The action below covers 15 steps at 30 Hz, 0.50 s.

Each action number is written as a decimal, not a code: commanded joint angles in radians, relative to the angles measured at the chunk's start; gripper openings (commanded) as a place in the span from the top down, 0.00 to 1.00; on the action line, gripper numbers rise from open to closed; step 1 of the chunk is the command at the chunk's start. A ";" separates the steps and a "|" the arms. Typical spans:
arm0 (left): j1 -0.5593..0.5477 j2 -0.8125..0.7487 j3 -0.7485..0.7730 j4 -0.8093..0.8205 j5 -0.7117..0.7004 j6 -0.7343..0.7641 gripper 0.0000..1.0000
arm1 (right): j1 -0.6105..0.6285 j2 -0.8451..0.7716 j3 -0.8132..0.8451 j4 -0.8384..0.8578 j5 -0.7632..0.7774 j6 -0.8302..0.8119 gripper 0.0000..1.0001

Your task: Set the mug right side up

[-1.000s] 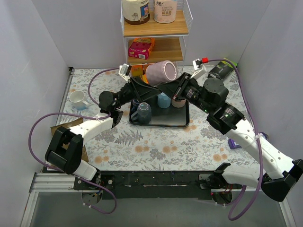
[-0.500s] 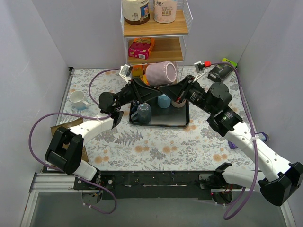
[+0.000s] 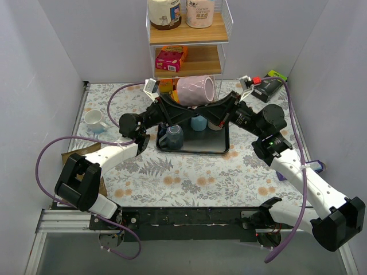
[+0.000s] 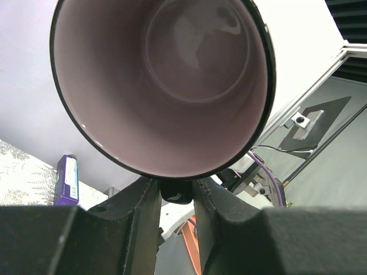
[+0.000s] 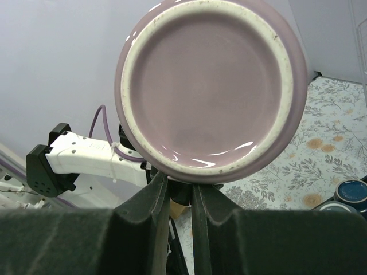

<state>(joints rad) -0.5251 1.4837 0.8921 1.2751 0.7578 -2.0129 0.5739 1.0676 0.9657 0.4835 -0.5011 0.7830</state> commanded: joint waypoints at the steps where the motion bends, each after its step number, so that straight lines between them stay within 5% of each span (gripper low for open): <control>1: 0.010 -0.028 0.051 0.122 -0.083 -0.452 0.76 | 0.003 -0.003 -0.002 0.096 -0.090 0.004 0.99; 5: 0.008 -0.023 0.071 0.127 -0.103 -0.466 0.67 | 0.003 -0.001 -0.015 0.095 -0.077 -0.008 0.99; 9: -0.001 -0.017 0.093 0.115 -0.120 -0.466 0.68 | 0.003 0.000 -0.027 0.098 -0.065 -0.016 0.99; 14: -0.010 0.004 0.116 0.113 -0.115 -0.463 0.88 | 0.004 0.003 -0.028 0.089 -0.051 -0.030 0.99; 15: -0.010 0.004 0.113 0.110 -0.115 -0.461 0.98 | 0.004 0.002 -0.030 0.077 -0.048 -0.031 0.99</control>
<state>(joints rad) -0.5289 1.5040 0.9409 1.2835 0.7315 -2.0205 0.5663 1.0744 0.9504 0.5781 -0.4992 0.7597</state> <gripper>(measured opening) 0.187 0.232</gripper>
